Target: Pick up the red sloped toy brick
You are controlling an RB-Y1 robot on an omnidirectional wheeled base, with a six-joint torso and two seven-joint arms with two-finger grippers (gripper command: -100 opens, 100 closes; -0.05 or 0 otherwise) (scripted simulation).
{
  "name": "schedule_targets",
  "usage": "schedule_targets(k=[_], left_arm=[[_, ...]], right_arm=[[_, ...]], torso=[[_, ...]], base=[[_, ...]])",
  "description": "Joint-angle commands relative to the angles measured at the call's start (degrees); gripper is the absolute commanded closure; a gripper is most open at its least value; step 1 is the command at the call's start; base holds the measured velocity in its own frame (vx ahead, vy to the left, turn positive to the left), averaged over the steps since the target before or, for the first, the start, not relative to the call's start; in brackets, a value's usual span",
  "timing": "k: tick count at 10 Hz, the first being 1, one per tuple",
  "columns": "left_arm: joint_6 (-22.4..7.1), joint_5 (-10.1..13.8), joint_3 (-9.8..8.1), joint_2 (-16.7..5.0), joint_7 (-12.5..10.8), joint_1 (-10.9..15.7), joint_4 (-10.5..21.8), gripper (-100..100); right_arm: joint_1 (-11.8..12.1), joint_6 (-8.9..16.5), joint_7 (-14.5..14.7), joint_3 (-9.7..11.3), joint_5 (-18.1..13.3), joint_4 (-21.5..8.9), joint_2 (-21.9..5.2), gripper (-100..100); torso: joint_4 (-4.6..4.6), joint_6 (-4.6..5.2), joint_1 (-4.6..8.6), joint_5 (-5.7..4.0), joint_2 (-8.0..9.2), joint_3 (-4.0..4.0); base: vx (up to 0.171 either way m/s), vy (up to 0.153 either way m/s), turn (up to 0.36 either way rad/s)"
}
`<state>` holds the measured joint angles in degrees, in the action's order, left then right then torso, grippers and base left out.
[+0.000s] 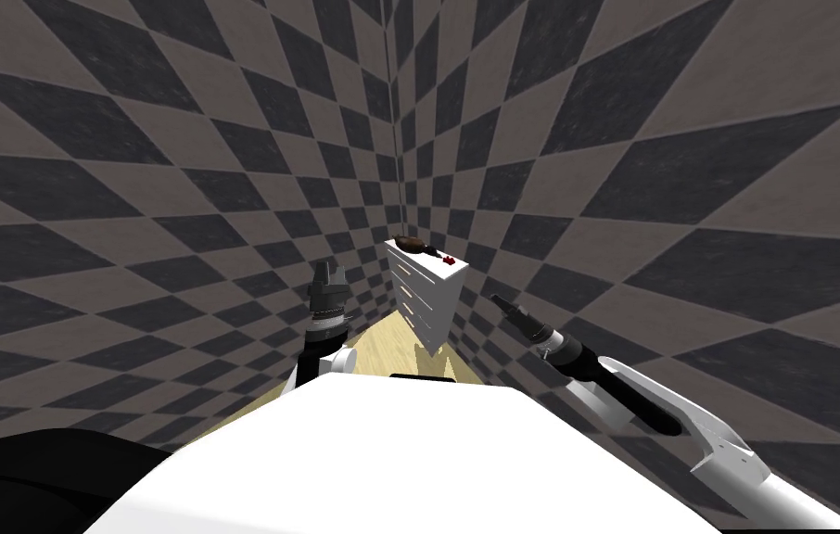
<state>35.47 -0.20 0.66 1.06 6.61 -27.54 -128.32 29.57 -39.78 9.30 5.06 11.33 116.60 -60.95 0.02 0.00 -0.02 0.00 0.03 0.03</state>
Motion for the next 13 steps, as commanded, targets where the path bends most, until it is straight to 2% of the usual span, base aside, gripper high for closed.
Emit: schedule_targets(k=[1,3,4,6,7,9,10,12,13], left_arm=[[0.0,0.0,0.00,0.0,0.0,0.0,0.0,0],[0.0,0.0,0.00,0.0,0.0,0.0,0.0,0],[0.0,0.0,0.00,0.0,0.0,0.0,0.0,0],[0.0,0.0,0.00,0.0,0.0,0.0,0.0,0],[0.0,0.0,0.00,0.0,0.0,0.0,0.0,0],[0.0,0.0,0.00,0.0,0.0,0.0,0.0,0],[0.0,0.0,0.00,0.0,0.0,0.0,0.0,0],[0.0,0.0,0.00,0.0,0.0,0.0,0.0,0],[0.0,0.0,0.00,0.0,0.0,0.0,0.0,0]], right_arm=[[0.3,-0.7,0.5,0.7,1.2,-1.7,-2.9,-100],[0.3,-0.7,0.5,0.7,1.2,-1.7,-6.3,-100],[0.6,-1.4,0.9,1.4,2.3,-3.4,-8.1,-100],[0.6,-1.4,0.9,1.4,2.3,-3.4,-11.5,-100],[0.9,-2.1,1.4,2.2,3.4,-5.2,-13.2,-100],[0.9,-2.1,1.4,2.2,3.4,-5.2,-16.8,-100],[1.3,-2.8,1.8,3.1,4.5,-6.9,-18.6,-100],[1.3,-2.8,1.8,3.1,4.5,-6.9,-22.0,-100],[1.3,-2.8,1.8,3.1,4.5,-6.9,-22.5,-100]], torso=[[0.00,0.00,0.00,0.00,0.00,0.00],[0.00,0.00,-0.02,0.00,0.01,0.00],[0.00,0.00,-0.01,0.00,-0.02,-0.01],[-0.01,0.00,-0.04,0.01,-0.03,-0.02],[-0.01,0.00,-0.02,0.00,-0.05,-0.03],[-0.01,0.00,-0.07,0.01,-0.06,-0.04],[-0.02,0.00,-0.04,0.01,-0.07,-0.04],[-0.02,0.00,-0.08,0.01,-0.10,-0.06],[-0.02,0.00,-0.05,0.01,-0.09,-0.05]], base=[[-0.018,0.007,0.026],[-0.013,0.006,0.008],[-0.009,0.012,0.031],[-0.005,0.009,0.009],[-0.002,0.019,0.041],[0.001,0.013,0.007],[0.008,0.021,0.041],[0.007,0.016,0.011],[0.000,0.000,0.000]])
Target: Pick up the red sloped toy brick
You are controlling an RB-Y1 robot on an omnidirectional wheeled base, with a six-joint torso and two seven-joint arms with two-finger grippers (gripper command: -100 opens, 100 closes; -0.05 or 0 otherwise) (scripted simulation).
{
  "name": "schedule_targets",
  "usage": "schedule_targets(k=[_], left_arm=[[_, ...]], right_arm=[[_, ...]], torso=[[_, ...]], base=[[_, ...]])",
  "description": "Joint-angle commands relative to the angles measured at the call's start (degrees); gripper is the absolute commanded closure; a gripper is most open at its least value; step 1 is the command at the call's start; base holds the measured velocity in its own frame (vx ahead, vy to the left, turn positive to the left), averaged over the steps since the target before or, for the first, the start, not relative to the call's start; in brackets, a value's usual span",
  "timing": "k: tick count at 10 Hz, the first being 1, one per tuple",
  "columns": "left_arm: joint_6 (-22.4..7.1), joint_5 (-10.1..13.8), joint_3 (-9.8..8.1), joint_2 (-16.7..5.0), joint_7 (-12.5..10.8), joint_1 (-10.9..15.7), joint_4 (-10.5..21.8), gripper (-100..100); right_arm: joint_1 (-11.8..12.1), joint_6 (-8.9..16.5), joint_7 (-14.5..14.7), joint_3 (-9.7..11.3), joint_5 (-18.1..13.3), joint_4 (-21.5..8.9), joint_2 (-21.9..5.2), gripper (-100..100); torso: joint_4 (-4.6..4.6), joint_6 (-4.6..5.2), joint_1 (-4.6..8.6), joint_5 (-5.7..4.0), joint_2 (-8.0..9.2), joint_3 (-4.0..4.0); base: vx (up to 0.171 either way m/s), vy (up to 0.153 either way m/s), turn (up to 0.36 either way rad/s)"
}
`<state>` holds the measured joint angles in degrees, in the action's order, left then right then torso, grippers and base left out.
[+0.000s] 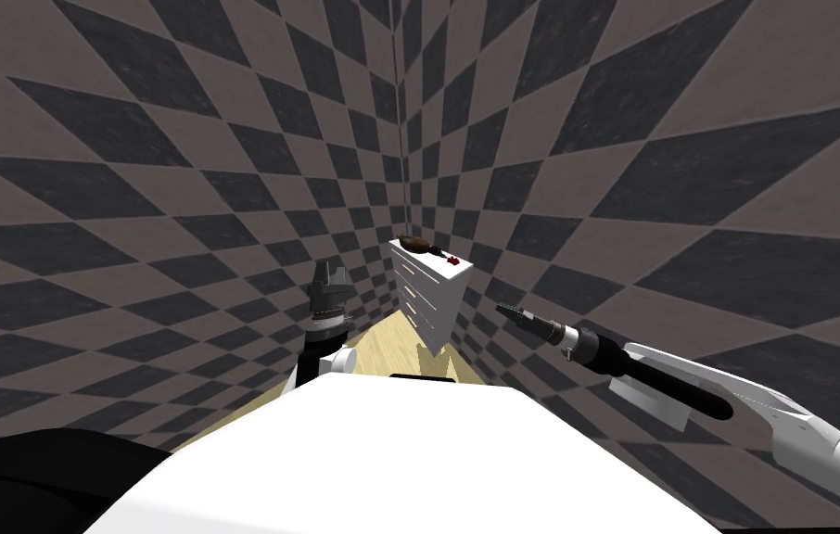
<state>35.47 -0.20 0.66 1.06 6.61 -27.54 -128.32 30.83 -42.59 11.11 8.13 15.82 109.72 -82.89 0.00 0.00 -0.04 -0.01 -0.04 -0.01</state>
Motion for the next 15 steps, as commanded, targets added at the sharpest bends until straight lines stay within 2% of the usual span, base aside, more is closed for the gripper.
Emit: schedule_targets(k=[1,3,4,6,7,9,10,12,13,14,15], left_arm=[[0.0,0.0,0.00,0.0,0.0,0.0,0.0,0],[0.0,0.0,0.00,0.0,0.0,0.0,0.0,0],[0.0,0.0,0.00,0.0,0.0,0.0,0.0,0],[0.0,0.0,0.00,0.0,0.0,0.0,0.0,0],[0.0,0.0,0.00,0.0,0.0,0.0,0.0,0],[0.0,0.0,0.00,0.0,0.0,0.0,0.0,0],[0.0,0.0,0.00,0.0,0.0,0.0,0.0,0],[0.0,0.0,0.00,0.0,0.0,0.0,0.0,0],[0.0,0.0,0.00,0.0,0.0,0.0,0.0,0],[0.0,0.0,0.00,0.0,0.0,0.0,0.0,0],[0.0,0.0,0.00,0.0,0.0,0.0,0.0,0]], right_arm=[[0.5,-0.7,0.4,0.9,1.1,-1.8,-2.9,-100],[0.5,-0.7,0.4,0.9,1.1,-1.8,-5.8,-100],[1.0,-1.4,0.8,1.8,2.1,-3.5,-7.8,-100],[1.0,-1.4,0.8,1.8,2.1,-3.5,-11.0,-100],[1.5,-2.1,1.2,2.7,3.2,-5.2,-13.0,-100],[1.5,-2.1,1.2,2.7,3.2,-5.2,-16.1,-100],[2.2,-2.8,1.6,3.7,4.2,-6.9,-17.9,-100],[2.2,-2.8,1.6,3.7,4.2,-6.9,-21.1,-100],[2.8,-3.5,1.9,4.7,5.1,-8.5,-22.8,-100],[2.8,-3.5,1.9,4.7,5.1,-8.5,-24.9,-100],[2.8,-3.5,1.9,4.7,5.1,-8.5,-25.9,-100]], torso=[[0.00,0.00,0.00,0.00,0.00,0.00],[-0.01,0.00,-0.08,0.02,-0.05,-0.03],[-0.01,0.00,-0.05,0.01,-0.04,-0.02],[-0.02,0.00,-0.11,0.03,-0.07,-0.04],[-0.01,0.00,-0.07,0.02,-0.06,-0.03],[-0.03,0.00,-0.12,0.03,-0.13,-0.08],[-0.02,0.00,-0.08,0.02,-0.07,-0.05],[-0.03,-0.01,-0.14,0.03,-0.13,-0.08],[-0.02,0.00,-0.09,0.02,-0.09,-0.05],[-0.03,-0.01,-0.12,0.02,-0.13,-0.08],[-0.04,-0.01,-0.17,0.03,-0.16,-0.09]], base=[[0.011,0.024,0.052],[0.013,0.020,0.011],[0.017,0.031,0.058],[0.018,0.025,0.009],[0.036,0.033,0.061],[0.025,0.027,0.010],[0.031,0.036,0.055],[0.029,0.029,0.015],[0.038,0.033,0.062],[0.044,0.047,0.036],[0.025,0.025,-0.009]])
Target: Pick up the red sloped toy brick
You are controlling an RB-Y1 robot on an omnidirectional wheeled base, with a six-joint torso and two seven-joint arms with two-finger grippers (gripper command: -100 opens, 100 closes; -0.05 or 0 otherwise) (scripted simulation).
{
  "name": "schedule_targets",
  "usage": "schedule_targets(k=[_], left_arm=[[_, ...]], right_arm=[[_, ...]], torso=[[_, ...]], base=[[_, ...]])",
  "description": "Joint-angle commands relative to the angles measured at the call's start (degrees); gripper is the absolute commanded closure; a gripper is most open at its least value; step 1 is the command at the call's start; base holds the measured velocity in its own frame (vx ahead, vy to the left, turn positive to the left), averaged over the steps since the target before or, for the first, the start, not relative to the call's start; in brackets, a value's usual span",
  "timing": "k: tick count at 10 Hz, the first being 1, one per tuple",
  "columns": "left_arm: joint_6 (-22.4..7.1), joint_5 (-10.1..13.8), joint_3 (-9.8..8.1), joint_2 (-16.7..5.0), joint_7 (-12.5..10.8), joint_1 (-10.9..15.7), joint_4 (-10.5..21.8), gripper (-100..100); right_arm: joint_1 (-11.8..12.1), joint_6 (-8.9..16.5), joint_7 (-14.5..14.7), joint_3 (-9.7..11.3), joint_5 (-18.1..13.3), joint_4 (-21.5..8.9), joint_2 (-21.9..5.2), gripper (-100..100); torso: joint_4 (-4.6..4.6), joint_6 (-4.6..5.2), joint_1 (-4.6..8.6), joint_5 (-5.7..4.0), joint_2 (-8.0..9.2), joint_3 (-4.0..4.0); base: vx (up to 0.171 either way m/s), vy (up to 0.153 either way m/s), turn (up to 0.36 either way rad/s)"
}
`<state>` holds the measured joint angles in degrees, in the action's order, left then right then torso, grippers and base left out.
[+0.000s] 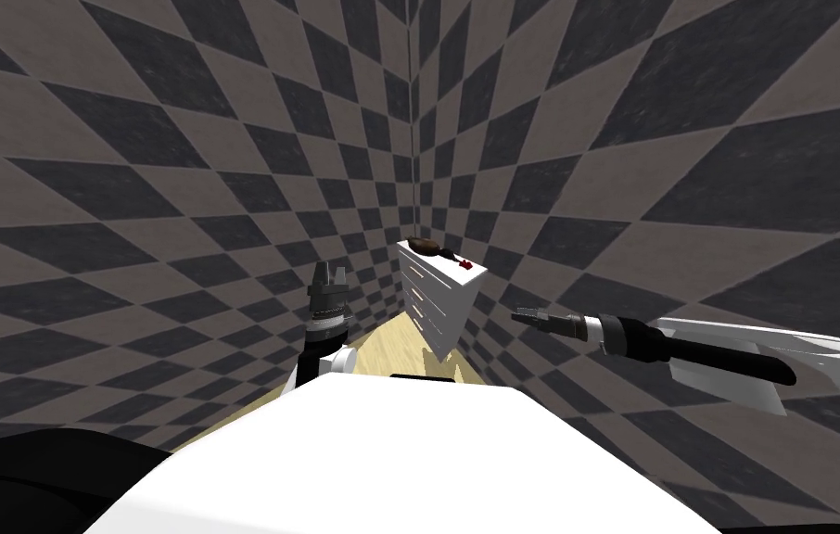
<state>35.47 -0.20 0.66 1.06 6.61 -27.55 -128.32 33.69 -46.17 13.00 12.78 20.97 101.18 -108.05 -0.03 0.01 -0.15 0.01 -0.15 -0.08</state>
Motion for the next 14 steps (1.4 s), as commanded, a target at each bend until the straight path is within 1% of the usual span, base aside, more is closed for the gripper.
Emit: schedule_targets(k=[1,3,4,5,6,7,8,9,10,11,12,13,14], left_arm=[[0.0,0.0,0.00,0.0,0.0,0.0,0.0,0],[0.0,0.0,0.00,0.0,0.0,0.0,0.0,0],[0.0,0.0,0.00,0.0,0.0,0.0,0.0,0],[0.0,0.0,0.00,0.0,0.0,0.0,0.0,0],[0.0,0.0,0.00,0.0,0.0,0.0,0.0,0],[0.0,0.0,0.00,0.0,0.0,0.0,0.0,0],[0.0,0.0,0.00,0.0,0.0,0.0,0.0,0],[0.0,0.0,0.00,0.0,0.0,0.0,0.0,0],[0.0,0.0,0.00,0.0,0.0,0.0,0.0,0],[0.0,0.0,0.00,0.0,0.0,0.0,0.0,0],[0.0,0.0,0.00,0.0,0.0,0.0,0.0,0],[0.0,0.0,0.00,0.0,0.0,0.0,0.0,0],[0.0,0.0,0.00,0.0,0.0,0.0,0.0,0]], right_arm=[[0.7,-0.5,0.3,1.1,0.9,-1.6,-2.9,-100],[0.7,-0.5,0.3,1.1,0.9,-1.6,-5.4,-100],[1.4,-1.2,0.6,2.2,1.8,-3.2,-7.4,-100],[1.4,-1.2,0.6,2.2,1.8,-3.2,-9.5,-100],[2.1,-1.8,0.9,3.3,2.6,-4.7,-11.4,-100],[2.1,-1.8,0.9,3.3,2.6,-4.7,-13.4,-100],[2.1,-1.8,0.9,3.3,2.6,-4.7,-14.2,-100],[2.8,-2.3,1.2,4.3,3.4,-6.2,-16.4,-100],[2.8,-2.3,1.2,4.3,3.4,-6.2,-18.3,-100],[3.5,-2.9,1.4,5.4,4.1,-7.7,-20.1,-100],[3.5,-2.9,1.4,5.4,4.1,-7.7,-22.0,-100],[4.3,-3.4,1.6,6.4,4.8,-9.0,-23.7,-100],[4.3,-3.4,1.6,6.4,4.8,-9.0,-25.3,-100]], torso=[[0.00,0.00,0.00,0.00,0.00,0.00],[-0.02,-0.01,-0.05,0.01,-0.08,-0.05],[0.00,0.00,0.03,-0.01,-0.01,-0.01],[-0.01,-0.02,-0.05,0.00,-0.05,-0.03],[-0.02,0.00,-0.06,0.01,-0.07,-0.04],[-0.03,-0.02,-0.12,0.02,-0.14,-0.08],[-0.04,-0.01,-0.11,0.03,-0.15,-0.09],[-0.02,0.00,0.00,0.00,-0.06,-0.04],[-0.02,-0.01,-0.06,0.00,-0.11,-0.06],[-0.03,-0.01,-0.07,0.01,-0.13,-0.08],[-0.05,-0.02,-0.16,0.03,-0.20,-0.12],[-0.05,-0.01,-0.14,0.03,-0.18,-0.11],[-0.06,-0.01,-0.13,0.02,-0.22,-0.13]], base=[[0.047,0.045,0.050],[0.039,0.028,0.018],[0.041,0.044,0.071],[0.050,0.044,0.030],[0.070,0.062,0.066],[0.068,0.055,0.021],[0.036,0.020,-0.010],[0.060,0.043,0.056],[0.065,0.045,0.033],[0.084,0.072,0.071],[0.073,0.060,0.024],[0.088,0.057,0.046],[0.083,0.043,0.034]])
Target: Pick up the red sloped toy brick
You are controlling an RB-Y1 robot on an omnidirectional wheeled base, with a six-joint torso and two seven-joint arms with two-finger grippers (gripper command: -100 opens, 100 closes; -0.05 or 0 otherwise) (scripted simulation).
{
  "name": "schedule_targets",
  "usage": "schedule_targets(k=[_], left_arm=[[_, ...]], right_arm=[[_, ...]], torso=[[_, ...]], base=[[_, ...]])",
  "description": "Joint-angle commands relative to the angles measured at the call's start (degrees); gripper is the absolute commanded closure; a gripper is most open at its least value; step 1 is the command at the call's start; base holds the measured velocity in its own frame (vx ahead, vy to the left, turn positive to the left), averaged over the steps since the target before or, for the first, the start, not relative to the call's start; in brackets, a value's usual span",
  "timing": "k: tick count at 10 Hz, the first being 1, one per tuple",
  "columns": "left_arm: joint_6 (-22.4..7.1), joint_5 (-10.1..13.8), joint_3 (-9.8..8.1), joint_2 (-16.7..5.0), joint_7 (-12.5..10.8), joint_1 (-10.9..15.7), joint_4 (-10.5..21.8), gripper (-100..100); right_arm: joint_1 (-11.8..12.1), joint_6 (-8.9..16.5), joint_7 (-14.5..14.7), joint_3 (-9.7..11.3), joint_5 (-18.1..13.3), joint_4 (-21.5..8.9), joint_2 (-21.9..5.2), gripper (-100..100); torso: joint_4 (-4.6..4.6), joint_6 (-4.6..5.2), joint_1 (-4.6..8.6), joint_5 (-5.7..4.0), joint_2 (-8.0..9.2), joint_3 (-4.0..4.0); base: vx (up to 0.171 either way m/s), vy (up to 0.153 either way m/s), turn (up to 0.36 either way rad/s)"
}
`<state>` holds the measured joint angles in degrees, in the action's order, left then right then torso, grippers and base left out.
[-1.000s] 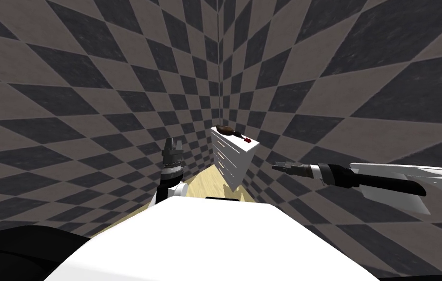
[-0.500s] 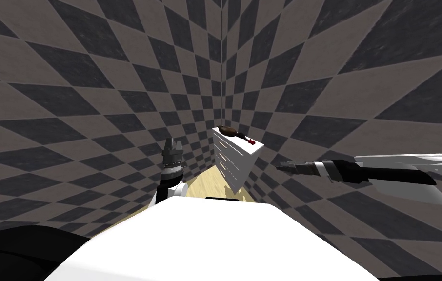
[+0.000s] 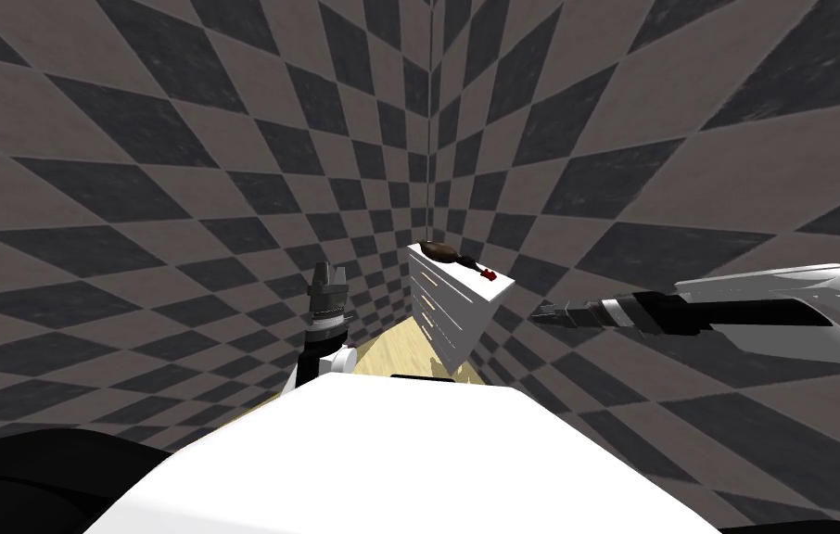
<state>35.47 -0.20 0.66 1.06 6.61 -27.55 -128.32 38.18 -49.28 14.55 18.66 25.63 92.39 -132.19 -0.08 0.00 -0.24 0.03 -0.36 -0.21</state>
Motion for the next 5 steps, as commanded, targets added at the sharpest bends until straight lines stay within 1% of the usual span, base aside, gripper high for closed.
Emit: schedule_targets(k=[1,2,3,4,5], left_arm=[[0.0,0.0,0.00,0.0,0.0,0.0,0.0,0],[0.0,0.0,0.00,0.0,0.0,0.0,0.0,0],[0.0,0.0,0.00,0.0,0.0,0.0,0.0,0],[0.0,0.0,0.00,0.0,0.0,0.0,0.0,0],[0.0,0.0,0.00,0.0,0.0,0.0,0.0,0]], right_arm=[[-0.2,-0.3,0.0,0.6,0.2,-0.2,-1.6,-100],[0.5,-0.8,0.2,1.6,0.8,-1.5,-4.0,-100],[0.5,-0.8,0.2,1.6,0.8,-1.5,-5.0,-100],[1.2,-1.2,0.4,2.6,1.4,-2.7,-7.2,-100],[1.2,-1.2,0.4,2.6,1.4,-2.7,-8.1,-100]], torso=[[0.00,0.00,0.00,0.00,0.00,0.00],[0.03,0.02,0.08,-0.03,0.14,0.08],[0.02,0.00,0.03,-0.02,0.07,0.05],[0.01,0.01,0.00,-0.01,0.07,0.04],[0.01,0.00,-0.09,0.01,0.04,0.02]], base=[[0.036,0.020,0.001],[0.072,0.041,0.056],[0.070,0.049,0.035],[0.075,0.074,0.055],[0.075,0.064,0.023]])
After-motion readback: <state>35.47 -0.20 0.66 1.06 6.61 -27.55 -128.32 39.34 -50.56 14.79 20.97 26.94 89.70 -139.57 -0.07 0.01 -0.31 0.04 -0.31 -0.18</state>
